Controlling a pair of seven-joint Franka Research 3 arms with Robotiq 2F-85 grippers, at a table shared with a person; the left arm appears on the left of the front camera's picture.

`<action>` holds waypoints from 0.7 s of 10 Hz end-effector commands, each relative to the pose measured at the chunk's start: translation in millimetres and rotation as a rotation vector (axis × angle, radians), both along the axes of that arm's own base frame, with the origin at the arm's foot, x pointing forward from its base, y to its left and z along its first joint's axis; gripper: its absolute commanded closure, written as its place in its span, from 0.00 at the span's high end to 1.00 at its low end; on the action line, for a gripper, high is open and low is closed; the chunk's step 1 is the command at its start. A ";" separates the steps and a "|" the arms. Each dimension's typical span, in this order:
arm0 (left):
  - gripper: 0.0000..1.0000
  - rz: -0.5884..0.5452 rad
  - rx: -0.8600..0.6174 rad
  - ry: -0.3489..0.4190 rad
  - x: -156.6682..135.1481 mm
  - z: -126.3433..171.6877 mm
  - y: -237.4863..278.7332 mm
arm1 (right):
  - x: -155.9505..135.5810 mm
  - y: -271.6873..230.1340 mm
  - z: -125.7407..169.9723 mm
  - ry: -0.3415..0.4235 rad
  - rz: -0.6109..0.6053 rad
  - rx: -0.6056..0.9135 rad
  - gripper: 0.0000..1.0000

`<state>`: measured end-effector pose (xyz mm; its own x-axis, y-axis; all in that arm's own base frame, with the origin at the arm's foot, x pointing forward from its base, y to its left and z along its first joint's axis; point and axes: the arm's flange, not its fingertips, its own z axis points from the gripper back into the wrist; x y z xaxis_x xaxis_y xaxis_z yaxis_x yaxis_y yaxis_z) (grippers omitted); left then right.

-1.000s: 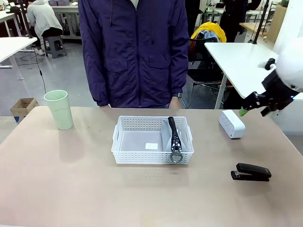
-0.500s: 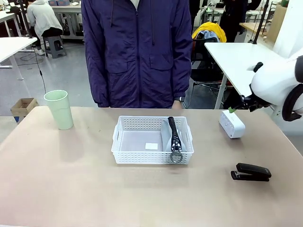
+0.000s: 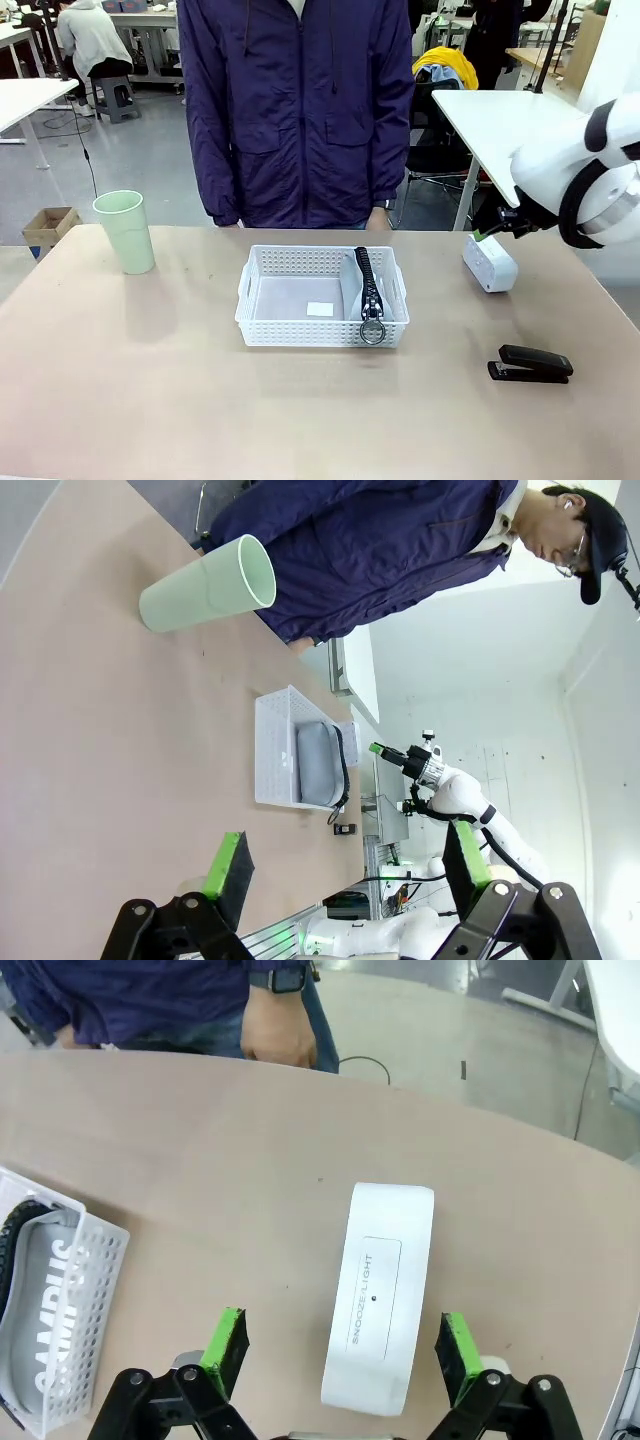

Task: Efficiently arrange items inside the basket to fit them all.
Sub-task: Pick up the Digital clock and place it inside the Organizing basket.

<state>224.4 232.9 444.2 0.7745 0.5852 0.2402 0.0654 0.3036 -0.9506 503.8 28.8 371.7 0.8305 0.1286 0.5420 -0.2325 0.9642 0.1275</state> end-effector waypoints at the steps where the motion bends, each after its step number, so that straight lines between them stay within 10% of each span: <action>1: 1.00 -0.001 -0.007 -0.034 0.4 1.9 0.5 | 20.6 -4.7 -28.1 0.027 0.021 0.006 1.00; 7: 1.00 -0.001 -0.007 -0.034 0.4 1.9 0.5 | 37.1 -7.4 -61.6 0.111 -0.022 0.019 1.00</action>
<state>224.3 233.0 444.3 0.7744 0.5852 0.2403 0.0657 0.3034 -0.9506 535.1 25.1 311.1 0.8888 0.0954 0.4483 -0.1862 0.9689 0.1629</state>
